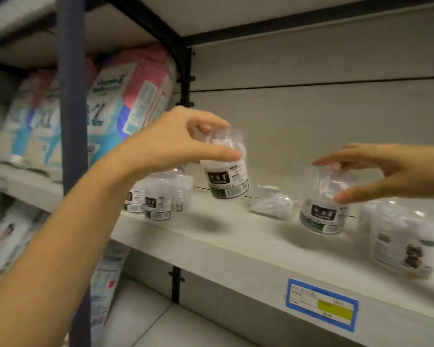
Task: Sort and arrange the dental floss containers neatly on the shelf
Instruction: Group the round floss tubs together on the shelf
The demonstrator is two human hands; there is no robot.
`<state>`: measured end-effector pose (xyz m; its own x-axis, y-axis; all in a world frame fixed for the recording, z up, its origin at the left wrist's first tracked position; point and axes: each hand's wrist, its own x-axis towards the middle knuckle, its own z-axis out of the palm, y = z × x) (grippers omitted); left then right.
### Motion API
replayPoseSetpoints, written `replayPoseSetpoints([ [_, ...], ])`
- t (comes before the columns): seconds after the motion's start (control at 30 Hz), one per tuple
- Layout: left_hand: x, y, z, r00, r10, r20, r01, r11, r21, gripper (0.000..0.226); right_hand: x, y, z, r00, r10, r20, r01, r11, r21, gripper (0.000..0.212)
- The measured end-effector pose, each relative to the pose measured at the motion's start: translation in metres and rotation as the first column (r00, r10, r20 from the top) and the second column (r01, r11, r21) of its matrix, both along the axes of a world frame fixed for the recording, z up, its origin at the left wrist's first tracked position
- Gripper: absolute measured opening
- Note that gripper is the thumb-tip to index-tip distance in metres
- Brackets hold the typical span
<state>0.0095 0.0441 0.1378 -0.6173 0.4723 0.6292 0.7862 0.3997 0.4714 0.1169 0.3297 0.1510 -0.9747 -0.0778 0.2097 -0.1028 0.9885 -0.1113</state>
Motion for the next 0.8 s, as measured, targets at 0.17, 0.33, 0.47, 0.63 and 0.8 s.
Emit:
replayPoseSetpoints([
  [0.17, 0.003, -0.108, -0.005, 0.984, 0.169, 0.059, -0.174, 0.98, 0.092, 0.073, -0.019, -0.056, -0.001, 0.97, 0.193, -0.151, -0.22, 0.957, -0.187, 0.081],
  [0.33, -0.031, -0.145, -0.026, 0.936, 0.352, 0.018, -0.352, 0.936, -0.016, 0.079, -0.046, -0.144, -0.023, 0.958, 0.24, -0.16, -0.273, 0.932, -0.238, 0.084],
  [0.47, -0.07, -0.152, -0.038, 0.948, 0.306, -0.086, -0.311, 0.949, -0.057, 0.067, -0.067, -0.201, -0.041, 0.965, 0.164, -0.206, -0.223, 0.924, -0.31, 0.081],
  [0.63, -0.109, -0.149, -0.046, 0.972, 0.154, -0.179, -0.182, 0.971, -0.154, 0.063, -0.1, -0.248, -0.051, 0.98, 0.015, -0.201, -0.07, 0.96, -0.271, 0.088],
  [0.8, -0.129, -0.149, -0.049, 0.986, -0.01, -0.166, -0.02, 0.984, -0.177, 0.064, -0.117, -0.268, -0.051, 0.978, -0.105, -0.18, 0.063, 0.973, -0.222, 0.085],
])
